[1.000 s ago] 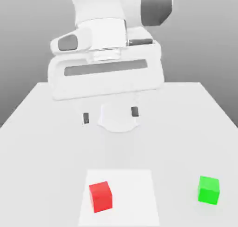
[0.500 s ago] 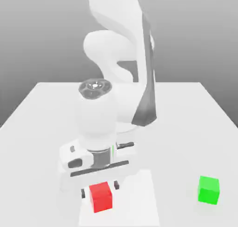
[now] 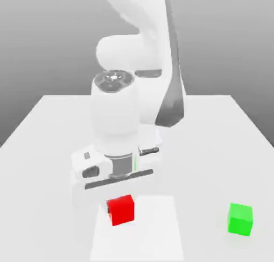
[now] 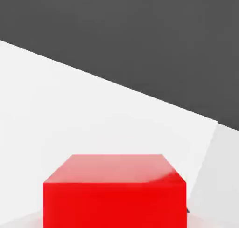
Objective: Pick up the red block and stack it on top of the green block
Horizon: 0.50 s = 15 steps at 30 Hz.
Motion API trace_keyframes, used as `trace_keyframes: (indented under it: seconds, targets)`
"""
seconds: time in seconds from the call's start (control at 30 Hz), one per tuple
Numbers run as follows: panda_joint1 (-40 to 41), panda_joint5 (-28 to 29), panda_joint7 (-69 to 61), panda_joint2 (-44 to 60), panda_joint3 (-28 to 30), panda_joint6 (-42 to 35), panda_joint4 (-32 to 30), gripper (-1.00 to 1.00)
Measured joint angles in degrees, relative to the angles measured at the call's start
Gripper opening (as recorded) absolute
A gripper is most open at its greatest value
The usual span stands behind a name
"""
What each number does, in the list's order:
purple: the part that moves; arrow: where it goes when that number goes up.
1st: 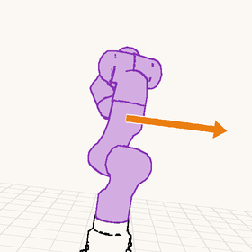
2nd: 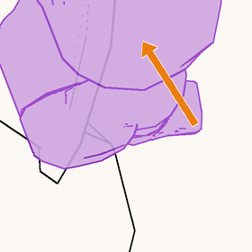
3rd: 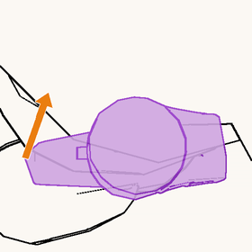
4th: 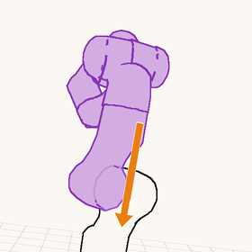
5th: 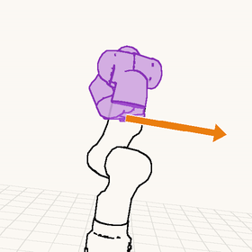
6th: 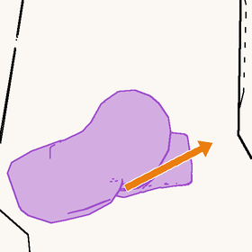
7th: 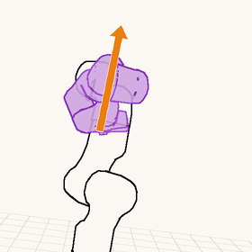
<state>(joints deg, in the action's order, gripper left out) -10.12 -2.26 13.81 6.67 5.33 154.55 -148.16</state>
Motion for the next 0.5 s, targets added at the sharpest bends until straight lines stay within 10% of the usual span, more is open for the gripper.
trace_keyframes:
  seconds: [0.37,0.4,0.5]
  targets:
    - [-15.15,5.95,-7.54,6.77,-11.72,1.98,4.86,-1.0]
    - [-15.4,6.39,-7.26,8.14,-11.46,3.25,4.95,1.0]
    - [-15.4,6.39,-7.26,8.14,-11.46,3.25,4.95,1.0]
